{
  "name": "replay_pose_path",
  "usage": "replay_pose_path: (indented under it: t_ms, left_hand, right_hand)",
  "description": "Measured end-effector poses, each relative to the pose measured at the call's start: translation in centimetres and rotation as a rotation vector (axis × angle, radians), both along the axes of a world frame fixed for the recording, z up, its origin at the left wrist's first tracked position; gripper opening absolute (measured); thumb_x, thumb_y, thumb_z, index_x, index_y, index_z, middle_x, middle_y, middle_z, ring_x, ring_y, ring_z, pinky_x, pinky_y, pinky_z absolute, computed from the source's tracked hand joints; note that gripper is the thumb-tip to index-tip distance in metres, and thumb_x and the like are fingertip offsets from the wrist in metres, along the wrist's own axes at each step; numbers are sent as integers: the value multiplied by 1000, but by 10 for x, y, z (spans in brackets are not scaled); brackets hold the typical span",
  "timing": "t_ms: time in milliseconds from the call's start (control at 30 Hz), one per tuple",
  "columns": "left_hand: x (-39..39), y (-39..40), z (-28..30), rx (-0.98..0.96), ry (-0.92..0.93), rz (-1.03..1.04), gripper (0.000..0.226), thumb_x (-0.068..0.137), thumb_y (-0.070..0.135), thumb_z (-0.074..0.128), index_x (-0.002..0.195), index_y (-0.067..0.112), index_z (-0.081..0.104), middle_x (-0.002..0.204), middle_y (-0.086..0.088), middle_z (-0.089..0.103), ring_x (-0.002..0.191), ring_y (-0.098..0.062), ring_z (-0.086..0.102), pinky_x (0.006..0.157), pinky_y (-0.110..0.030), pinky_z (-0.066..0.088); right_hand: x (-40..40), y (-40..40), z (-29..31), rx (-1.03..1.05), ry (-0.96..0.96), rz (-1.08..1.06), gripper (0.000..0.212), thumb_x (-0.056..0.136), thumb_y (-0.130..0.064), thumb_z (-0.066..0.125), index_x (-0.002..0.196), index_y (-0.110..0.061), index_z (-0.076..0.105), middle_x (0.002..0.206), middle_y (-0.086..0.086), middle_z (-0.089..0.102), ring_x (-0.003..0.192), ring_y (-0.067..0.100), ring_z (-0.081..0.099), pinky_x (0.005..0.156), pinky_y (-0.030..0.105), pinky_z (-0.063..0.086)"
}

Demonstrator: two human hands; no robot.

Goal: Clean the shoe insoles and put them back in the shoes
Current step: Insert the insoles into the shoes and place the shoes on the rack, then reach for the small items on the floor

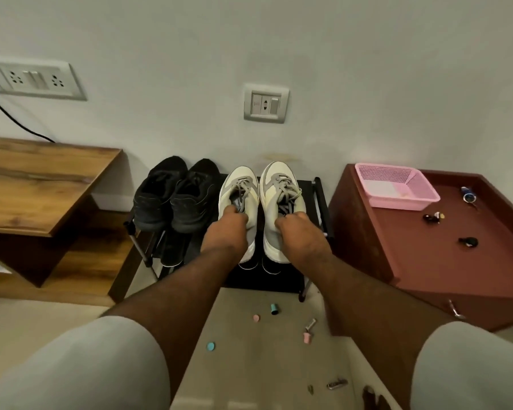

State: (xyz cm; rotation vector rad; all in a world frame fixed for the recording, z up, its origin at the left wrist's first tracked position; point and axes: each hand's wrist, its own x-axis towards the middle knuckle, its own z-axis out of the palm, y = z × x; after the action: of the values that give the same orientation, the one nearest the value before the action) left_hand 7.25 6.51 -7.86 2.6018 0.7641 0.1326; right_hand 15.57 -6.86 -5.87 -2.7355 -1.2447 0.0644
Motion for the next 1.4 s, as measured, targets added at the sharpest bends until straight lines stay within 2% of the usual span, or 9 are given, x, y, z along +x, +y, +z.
replay_pose_path:
  t_ms: [433, 567, 633, 733, 833, 900, 1000, 1100, 1400]
  left_hand:
    - [82, 52, -62, 79, -77, 24, 22, 94, 14, 51, 115, 13, 59, 128, -13, 47, 102, -40, 58, 89, -49, 49]
    - [76, 53, -65, 52, -107, 3, 34, 94, 11, 52, 128, 16, 51, 140, -11, 39, 104, -39, 57, 91, -51, 49]
    - [69, 50, -65, 10, -146, -12, 52, 92, 9, 57, 141, 19, 40, 153, -10, 25, 121, -37, 51, 99, -50, 46]
    - [29, 29, -72, 1, -230, 8, 74, 91, 5, 61, 152, 25, 24, 162, -8, 6, 148, -29, 18, 110, -43, 36]
    - [-42, 2, -98, -49, -264, 42, 71, 90, 4, 62, 151, 21, 31, 159, -7, 19, 146, -25, 23, 110, -35, 35]
    - [-101, -10, -130, -127, -164, 87, 63, 90, 5, 62, 147, 18, 39, 151, -5, 34, 138, -24, 37, 109, -34, 37]
    - [-187, -13, -181, -233, 103, 163, 50, 93, 8, 57, 141, 17, 48, 141, -6, 45, 126, -25, 48, 104, -34, 41]
    - [-253, 1, -225, -316, 318, 269, 44, 94, 10, 56, 137, 19, 52, 137, -4, 49, 122, -25, 52, 102, -35, 43]
    - [-309, 61, -346, -549, 463, 516, 46, 89, 13, 66, 132, 19, 53, 138, -6, 43, 114, -28, 58, 99, -35, 44]
  right_hand:
    - [82, 55, -49, -11, -44, -4, 12, 85, -3, 51, 96, -5, 57, 102, 15, 59, 102, 33, 53, 78, 38, 47]
    - [78, 56, -57, -24, -50, 6, 14, 88, -3, 49, 99, -8, 56, 106, 14, 56, 105, 31, 50, 79, 40, 48]
    - [68, 52, -58, 54, -141, 21, 23, 88, -5, 53, 111, -9, 56, 116, 13, 53, 111, 31, 48, 81, 42, 51]
    - [31, 41, -60, 224, -358, 122, 36, 80, -7, 65, 116, -9, 61, 118, 13, 57, 111, 31, 51, 84, 42, 51]
    - [-26, 29, -83, 296, -206, 297, 19, 76, -6, 66, 95, -7, 68, 96, 13, 63, 90, 31, 58, 73, 42, 52]
    - [-70, 23, -108, 259, -63, 354, 15, 76, -4, 65, 90, -5, 69, 90, 14, 64, 85, 34, 60, 68, 40, 53]
    - [-128, 24, -150, 29, 157, 388, 25, 90, -10, 55, 113, -8, 65, 113, 11, 60, 106, 29, 54, 88, 38, 47]
    - [-169, 39, -191, -85, 302, 369, 26, 94, -20, 49, 118, -16, 61, 120, 2, 57, 113, 20, 48, 92, 32, 43]
    - [-203, 132, -329, -237, 493, 334, 30, 89, -16, 58, 119, -12, 62, 127, 7, 54, 117, 24, 50, 96, 35, 42]
